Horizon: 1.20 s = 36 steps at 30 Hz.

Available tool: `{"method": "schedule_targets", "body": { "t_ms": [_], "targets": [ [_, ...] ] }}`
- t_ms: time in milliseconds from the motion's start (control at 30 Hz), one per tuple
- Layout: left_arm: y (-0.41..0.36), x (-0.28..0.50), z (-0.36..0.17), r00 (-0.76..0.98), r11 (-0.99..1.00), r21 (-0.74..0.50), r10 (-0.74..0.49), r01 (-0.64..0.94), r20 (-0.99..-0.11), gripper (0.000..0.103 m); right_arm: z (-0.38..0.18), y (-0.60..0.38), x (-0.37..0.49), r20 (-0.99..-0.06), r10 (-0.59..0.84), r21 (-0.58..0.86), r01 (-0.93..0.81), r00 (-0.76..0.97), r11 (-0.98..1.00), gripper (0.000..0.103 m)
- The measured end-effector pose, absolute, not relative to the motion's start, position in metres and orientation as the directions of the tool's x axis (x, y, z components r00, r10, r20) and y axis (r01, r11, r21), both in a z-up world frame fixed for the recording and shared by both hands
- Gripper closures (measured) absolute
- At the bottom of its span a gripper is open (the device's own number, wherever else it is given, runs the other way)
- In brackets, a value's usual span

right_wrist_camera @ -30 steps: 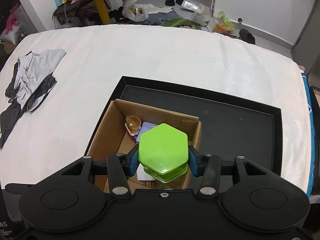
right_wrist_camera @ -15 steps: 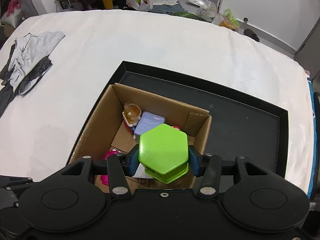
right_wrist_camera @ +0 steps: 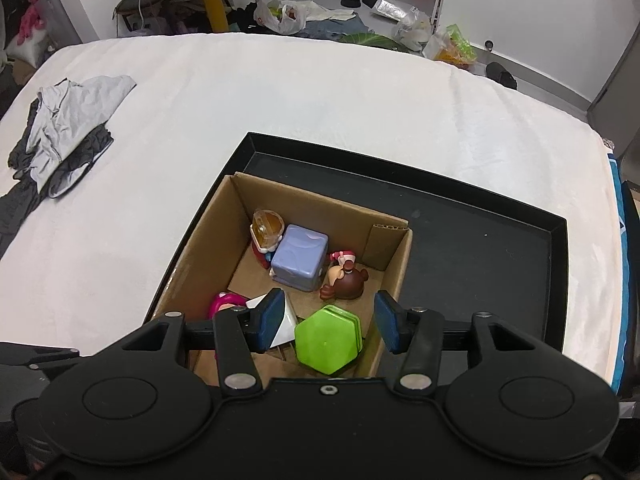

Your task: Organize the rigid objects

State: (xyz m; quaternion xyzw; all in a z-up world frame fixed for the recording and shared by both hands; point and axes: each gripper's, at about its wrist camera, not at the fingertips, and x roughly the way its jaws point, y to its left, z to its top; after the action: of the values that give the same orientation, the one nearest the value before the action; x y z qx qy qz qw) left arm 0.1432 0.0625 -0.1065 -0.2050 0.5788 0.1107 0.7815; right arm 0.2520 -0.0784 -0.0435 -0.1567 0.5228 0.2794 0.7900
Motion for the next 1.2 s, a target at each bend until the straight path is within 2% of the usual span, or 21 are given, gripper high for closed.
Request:
{"method": "schedule_targets", "body": {
  "t_ms": [400,633,733,833,933,1000,1033,1067,1100,1133,1200],
  "targets": [
    [0.064,0.141,-0.09,0.328,0.89,-0.188,-0.046,-0.416,-0.944,0.091,-0.029,-0.103,0.246,-0.909,0.327,0.123,-0.585,0.257,0.801,0.045],
    [0.06,0.136,-0.08,0.343,0.889,-0.183,-0.032,-0.419,-0.939,0.091,-0.02,-0.121,0.236,-0.906,0.343,0.148,-0.574,0.247,0.805,0.034],
    [0.056,0.132,-0.073,0.35,0.897,-0.166,-0.013,-0.41,-0.937,0.091,-0.017,-0.131,0.231,-0.903,0.352,0.158,-0.568,0.248,0.807,0.025],
    [0.055,0.13,-0.069,0.345,0.897,-0.171,-0.022,-0.408,-0.938,0.088,-0.016,-0.142,0.228,-0.897,0.367,0.183,-0.55,0.247,0.815,0.024],
    [0.055,0.127,-0.065,0.339,0.895,-0.18,-0.034,-0.408,-0.94,0.087,-0.016,-0.153,0.225,-0.892,0.374,0.198,-0.527,0.252,0.827,0.016],
    [0.054,0.125,-0.061,0.338,0.89,-0.197,-0.052,-0.411,-0.94,0.079,-0.017,-0.161,0.222,-0.888,0.384,0.212,-0.515,0.252,0.83,0.015],
    [0.054,0.124,-0.059,0.338,0.888,-0.204,-0.059,-0.412,-0.939,0.075,-0.017,-0.164,0.22,-0.886,0.387,0.218,-0.507,0.254,0.833,0.008],
    [0.053,0.122,-0.056,0.342,0.887,-0.206,-0.059,-0.413,-0.938,0.065,-0.017,-0.168,0.218,-0.883,0.39,0.222,-0.5,0.26,0.837,0.002],
    [0.052,0.12,-0.053,0.347,0.888,-0.203,-0.053,-0.413,-0.936,0.055,-0.017,-0.173,0.216,-0.88,0.392,0.225,-0.492,0.267,0.841,0.002],
    [0.051,0.117,-0.05,0.352,0.889,-0.198,-0.045,-0.412,-0.935,0.051,-0.017,-0.176,0.214,-0.879,0.393,0.227,-0.485,0.272,0.844,0.001],
    [0.047,0.114,-0.045,0.357,0.893,-0.187,-0.032,-0.41,-0.933,0.035,-0.016,-0.184,0.211,-0.877,0.394,0.235,-0.468,0.276,0.852,0.0]
  ]
}}
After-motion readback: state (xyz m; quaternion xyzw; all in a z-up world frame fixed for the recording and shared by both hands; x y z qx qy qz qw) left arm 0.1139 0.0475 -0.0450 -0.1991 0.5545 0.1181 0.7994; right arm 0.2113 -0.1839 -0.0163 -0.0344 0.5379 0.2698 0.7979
